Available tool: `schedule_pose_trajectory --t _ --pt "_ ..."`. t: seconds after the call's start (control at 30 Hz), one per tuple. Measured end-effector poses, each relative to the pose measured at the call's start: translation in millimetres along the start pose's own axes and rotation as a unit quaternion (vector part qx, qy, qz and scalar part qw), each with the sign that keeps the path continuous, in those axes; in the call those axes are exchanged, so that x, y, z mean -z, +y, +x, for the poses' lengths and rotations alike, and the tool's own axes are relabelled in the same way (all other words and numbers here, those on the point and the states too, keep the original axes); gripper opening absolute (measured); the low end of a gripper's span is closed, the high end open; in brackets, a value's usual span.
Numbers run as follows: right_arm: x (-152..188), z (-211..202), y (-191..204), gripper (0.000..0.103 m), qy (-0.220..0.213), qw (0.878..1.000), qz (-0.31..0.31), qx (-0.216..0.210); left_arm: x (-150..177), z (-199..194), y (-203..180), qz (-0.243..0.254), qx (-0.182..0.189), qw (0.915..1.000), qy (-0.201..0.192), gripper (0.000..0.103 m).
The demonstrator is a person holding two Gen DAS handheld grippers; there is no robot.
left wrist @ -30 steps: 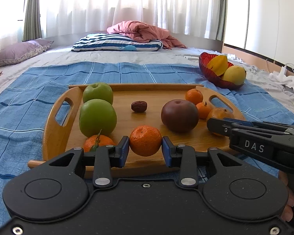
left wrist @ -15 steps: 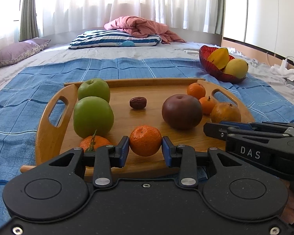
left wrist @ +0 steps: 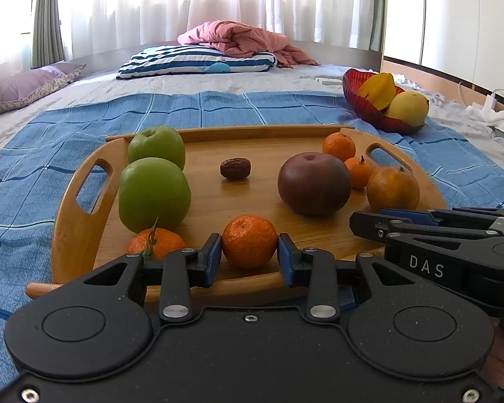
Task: Organize fruits
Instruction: 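Carry the mandarin and date toward the tray with both tools, then lower the mandarin beside the other mandarin and the date onto the tray, opening both tools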
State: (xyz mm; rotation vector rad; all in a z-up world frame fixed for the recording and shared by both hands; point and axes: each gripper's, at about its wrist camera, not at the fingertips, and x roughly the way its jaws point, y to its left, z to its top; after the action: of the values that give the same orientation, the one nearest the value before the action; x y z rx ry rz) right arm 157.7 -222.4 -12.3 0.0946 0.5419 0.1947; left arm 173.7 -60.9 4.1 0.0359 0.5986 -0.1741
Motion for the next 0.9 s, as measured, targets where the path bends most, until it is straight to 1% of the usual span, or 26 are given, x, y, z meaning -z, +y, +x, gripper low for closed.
schedule_pose_trajectory --t 0.5,0.53,0.57,0.6,0.63,0.77,0.9 --pt "-0.1 4.9 -0.8 0.034 0.008 1.0 0.004 0.005 -0.5 1.4 -0.2 0.001 -0.001 1.0 0.0 0.035" --pt "0.2 4.5 -0.7 0.042 0.009 1.0 0.005 0.004 -0.7 1.3 0.2 0.0 -0.001 1.0 -0.001 0.038" --pt "0.1 4.2 -1.2 0.043 0.009 1.0 0.006 0.003 -0.5 0.2 0.0 0.0 -0.001 1.0 -0.003 0.041" --pt "-0.1 3.6 -1.5 0.046 0.009 1.0 0.008 0.002 -0.4 -0.8 -0.2 0.0 -0.002 1.0 -0.006 0.044" --pt "-0.3 2.8 -1.8 0.05 0.009 1.0 0.009 0.003 -0.8 -1.9 0.0 0.0 -0.002 1.0 -0.008 0.045" --pt "0.0 -2.5 -1.7 0.053 0.007 1.0 0.009 0.006 -0.9 -8.9 -1.6 0.003 -0.002 0.9999 -0.012 0.051" --pt "1.5 -11.5 -4.6 0.058 0.001 1.0 0.013 0.011 0.4 -17.8 -2.0 0.008 -0.003 0.9998 -0.017 0.063"
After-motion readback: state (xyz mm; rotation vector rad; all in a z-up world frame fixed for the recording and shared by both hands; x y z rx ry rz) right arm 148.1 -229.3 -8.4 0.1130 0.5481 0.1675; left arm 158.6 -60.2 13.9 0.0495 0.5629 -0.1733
